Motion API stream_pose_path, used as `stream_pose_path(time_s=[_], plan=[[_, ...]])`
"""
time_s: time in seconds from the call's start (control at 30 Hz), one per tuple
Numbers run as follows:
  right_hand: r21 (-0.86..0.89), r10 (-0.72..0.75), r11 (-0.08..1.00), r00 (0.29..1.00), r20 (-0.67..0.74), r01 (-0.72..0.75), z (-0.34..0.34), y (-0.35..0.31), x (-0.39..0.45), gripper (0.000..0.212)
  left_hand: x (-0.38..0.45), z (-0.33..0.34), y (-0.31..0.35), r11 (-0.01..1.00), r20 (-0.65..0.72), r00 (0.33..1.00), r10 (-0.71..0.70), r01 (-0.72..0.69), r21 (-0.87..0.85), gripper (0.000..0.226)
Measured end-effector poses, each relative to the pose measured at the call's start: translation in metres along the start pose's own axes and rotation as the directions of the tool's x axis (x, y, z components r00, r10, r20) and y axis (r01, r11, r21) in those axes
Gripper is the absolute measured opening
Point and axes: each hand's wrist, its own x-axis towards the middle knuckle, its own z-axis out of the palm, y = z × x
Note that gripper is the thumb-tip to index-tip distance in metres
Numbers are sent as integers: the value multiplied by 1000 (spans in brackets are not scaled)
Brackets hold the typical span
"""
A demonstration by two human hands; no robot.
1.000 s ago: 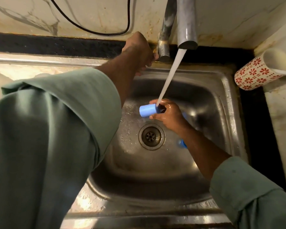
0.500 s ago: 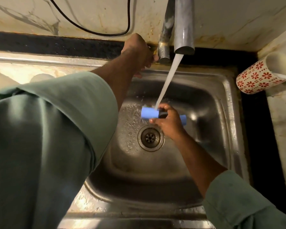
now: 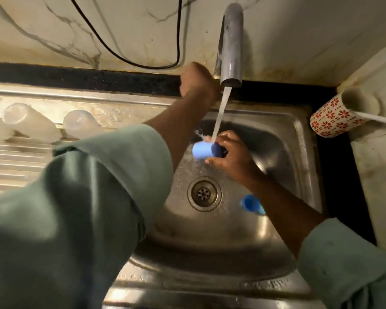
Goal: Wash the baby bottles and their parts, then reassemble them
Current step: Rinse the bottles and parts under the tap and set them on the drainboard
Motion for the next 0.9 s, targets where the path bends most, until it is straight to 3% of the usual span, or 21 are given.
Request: stream_pose_path(time_s=[0.03, 0.13, 0.27, 0.3, 0.33, 0.37, 0.43, 0.5, 0.53, 0.57, 0.6, 0.63, 0.7, 0.77, 0.83, 0.9], plan=[[-50, -14, 999, 1000, 20, 15, -4, -5, 0, 49, -7, 3, 4, 999, 40, 999, 38, -38, -3, 13], [-168, 13, 986, 999, 33, -7, -27, -22, 4, 51, -16, -4, 5, 992, 111, 991, 71, -82, 94, 20], [-189, 56, 977, 971, -233, -102, -40, -37, -3, 49, -29, -34, -15, 883, 241, 956, 169, -255, 394, 23], [-237, 98, 962, 981, -169, -137, -33, -41, -11, 41, -37, -44, -21, 856, 255, 950, 179, -278, 437, 26], [-340, 201, 921, 980, 2, -189, -23, -40, -21, 34, -48, -53, -28, 839, 267, 948, 173, -283, 465, 30], [-416, 322, 874, 940, 113, -250, -16, -43, -30, 30, -61, -65, -36, 826, 282, 945, 163, -288, 485, 32], [-440, 405, 823, 914, 11, -359, -17, -46, -34, 30, -80, -85, -53, 780, 332, 930, 159, -325, 534, 30], [-304, 259, 883, 912, -319, -357, -18, -53, -26, 34, -92, -114, -71, 744, 349, 919, 185, -363, 561, 27], [-324, 236, 879, 909, -343, -350, -12, -57, -23, 31, -96, -133, -79, 745, 339, 922, 189, -359, 562, 27], [-406, 290, 844, 934, -207, -352, -6, -65, -24, 23, -102, -148, -86, 750, 327, 925, 195, -356, 558, 28], [-461, 423, 793, 904, -52, -398, 6, -70, -33, 13, -108, -162, -93, 749, 323, 925, 200, -356, 559, 29], [-512, 497, 748, 867, 14, -421, 20, -78, -44, 6, -113, -184, -102, 746, 318, 924, 211, -363, 559, 31], [-392, 434, 807, 894, -114, -441, 36, -99, -47, 19, -119, -223, -122, 743, 293, 924, 246, -374, 555, 33], [-270, 183, 925, 935, -303, -269, 43, -135, -43, 42, -123, -263, -145, 790, 202, 941, 271, -338, 512, 30], [-325, -19, 944, 969, -247, -64, 66, -188, -37, 48, -125, -309, -174, 823, 91, 960, 264, -274, 498, 30], [-358, -129, 929, 987, -92, 88, 99, -235, -26, 49, -119, -351, -203, 813, 37, 976, 213, -198, 548, 34]])
